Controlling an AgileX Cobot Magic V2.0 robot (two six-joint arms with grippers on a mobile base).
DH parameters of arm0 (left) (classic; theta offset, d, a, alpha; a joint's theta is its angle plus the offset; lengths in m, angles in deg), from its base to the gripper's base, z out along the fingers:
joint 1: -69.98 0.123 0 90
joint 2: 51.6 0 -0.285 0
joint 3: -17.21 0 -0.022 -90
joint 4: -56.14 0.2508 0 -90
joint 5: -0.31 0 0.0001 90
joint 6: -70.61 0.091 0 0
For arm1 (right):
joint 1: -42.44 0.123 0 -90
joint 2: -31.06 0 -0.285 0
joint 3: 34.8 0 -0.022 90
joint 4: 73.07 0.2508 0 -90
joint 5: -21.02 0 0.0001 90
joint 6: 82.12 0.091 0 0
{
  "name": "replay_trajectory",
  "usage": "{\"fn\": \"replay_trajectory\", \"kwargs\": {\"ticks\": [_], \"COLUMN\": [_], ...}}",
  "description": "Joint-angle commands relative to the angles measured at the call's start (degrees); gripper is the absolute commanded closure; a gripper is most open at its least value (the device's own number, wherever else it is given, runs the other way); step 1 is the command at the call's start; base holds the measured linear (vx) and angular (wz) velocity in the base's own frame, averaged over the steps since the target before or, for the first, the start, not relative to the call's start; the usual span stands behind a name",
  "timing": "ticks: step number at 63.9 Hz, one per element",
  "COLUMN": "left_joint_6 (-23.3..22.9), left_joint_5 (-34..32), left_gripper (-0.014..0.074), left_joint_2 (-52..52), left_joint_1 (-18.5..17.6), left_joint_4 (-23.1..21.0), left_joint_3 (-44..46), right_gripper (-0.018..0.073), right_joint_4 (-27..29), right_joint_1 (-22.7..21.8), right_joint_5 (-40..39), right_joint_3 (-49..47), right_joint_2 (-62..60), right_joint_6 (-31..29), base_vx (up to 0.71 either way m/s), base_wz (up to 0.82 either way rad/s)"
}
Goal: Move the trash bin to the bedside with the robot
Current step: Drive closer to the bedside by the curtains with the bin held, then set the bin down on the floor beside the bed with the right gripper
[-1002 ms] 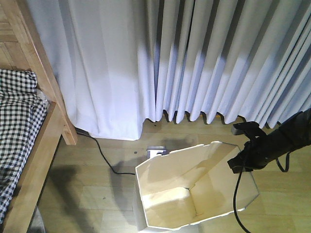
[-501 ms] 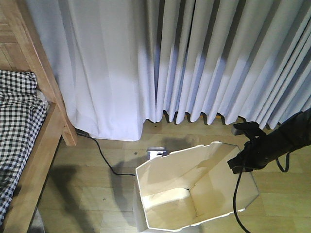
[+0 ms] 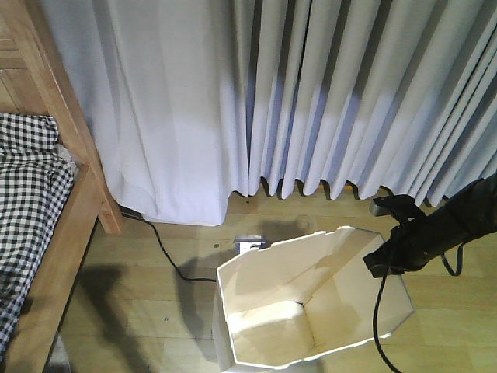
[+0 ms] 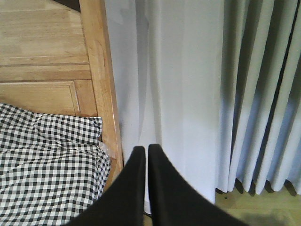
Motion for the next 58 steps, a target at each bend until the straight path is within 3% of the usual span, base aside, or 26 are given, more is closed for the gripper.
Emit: {"fn": "replay_trajectory", "kwargs": {"ticks": [1, 9, 22, 58], "left_joint_6": [0.0, 0.0, 0.0, 0.0], "left_joint_5": [-4.0, -4.0, -4.0, -4.0], "left_gripper": [0.0603, 0.0603, 0.0603, 0.0603], "left_joint_2": [0.8, 0.8, 0.8, 0.8], "left_joint_1": [0.1, 0.1, 0.1, 0.1], "left_joint_4": [-0.2, -0.2, -0.2, -0.2], "left_joint_3": [-1.1, -1.1, -1.1, -1.1], "right_gripper": [0.0564, 0.0562, 0.0561, 0.0555], "right_joint_4": [5.4, 3.9, -1.1, -6.8], "right_joint_1": [-0.1, -0.1, -0.1, -0.1], "right_joint_5": [7.2, 7.4, 8.0, 8.9], "right_joint_3": [-1.9, -6.0, -13.1, -34.8], "right_joint_2": [-2.9, 0.4, 6.1, 25.2], "right_joint_6": [4.2, 11.3, 17.5, 22.6], "base_vx": [0.00, 0.00, 0.00, 0.00], "base_wz": [-0.01, -0.01, 0.00, 0.00]}}
